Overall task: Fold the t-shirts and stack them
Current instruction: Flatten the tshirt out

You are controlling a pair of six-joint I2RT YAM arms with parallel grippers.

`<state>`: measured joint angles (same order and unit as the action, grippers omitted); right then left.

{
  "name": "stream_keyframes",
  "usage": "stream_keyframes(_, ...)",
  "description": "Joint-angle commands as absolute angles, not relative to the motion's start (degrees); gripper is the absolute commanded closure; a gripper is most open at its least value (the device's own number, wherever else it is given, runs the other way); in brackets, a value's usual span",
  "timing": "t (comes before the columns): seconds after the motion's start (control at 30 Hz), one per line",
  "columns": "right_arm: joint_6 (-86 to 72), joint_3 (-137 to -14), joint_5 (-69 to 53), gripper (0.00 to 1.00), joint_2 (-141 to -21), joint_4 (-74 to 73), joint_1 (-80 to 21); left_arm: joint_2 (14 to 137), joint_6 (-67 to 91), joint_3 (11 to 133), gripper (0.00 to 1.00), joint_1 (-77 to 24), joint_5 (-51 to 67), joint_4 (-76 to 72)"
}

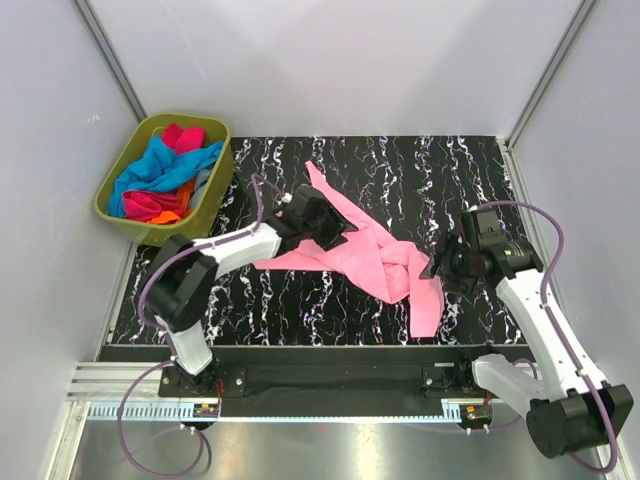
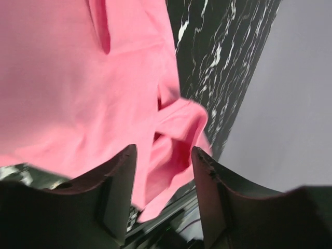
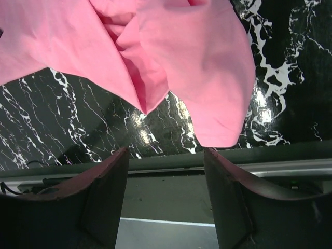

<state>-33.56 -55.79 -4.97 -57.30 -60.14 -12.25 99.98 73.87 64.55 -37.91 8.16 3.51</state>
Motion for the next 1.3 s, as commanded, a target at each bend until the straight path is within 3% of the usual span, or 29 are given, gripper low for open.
stream_keyframes(0.0, -35.77, -55.81, -1.94, 0.34, -54.32, -62.49, -12.22, 103.61, 86.91, 67.41, 0.51, -39.02, -2.17, 0.26)
stream_keyframes(0.37, -34.54, -57.57, -1.05, 0.34, -53.79, -64.42, -12.22, 111.79, 99.48, 71.28, 0.50, -38.76, -7.03, 3.51)
stream_keyframes(0.97, -34.37, -55.55, -1.49, 0.34, -54.75, -63.55, -12.30, 119.00, 99.32, 76.82, 0.57, -37.44, -7.21, 2.73)
stream_keyframes(1.2, -35.07, -53.44, -2.28, 0.34, -56.50, -63.02, -12.30, 117.25, 91.16, 77.69, 0.77, -36.48, -6.59, -1.13)
stream_keyframes(1.23, -35.42, -52.31, -2.72, 0.34, -57.04, -62.50, -12.30, 116.38, 88.45, 78.04, 0.97, -35.87, -6.07, -1.23)
stream_keyframes(1.27, -35.42, -51.60, -3.59, 0.34, -57.56, -62.06, -12.30, 115.50, 83.28, 78.48, 1.00, -35.51, -5.19, -0.71)
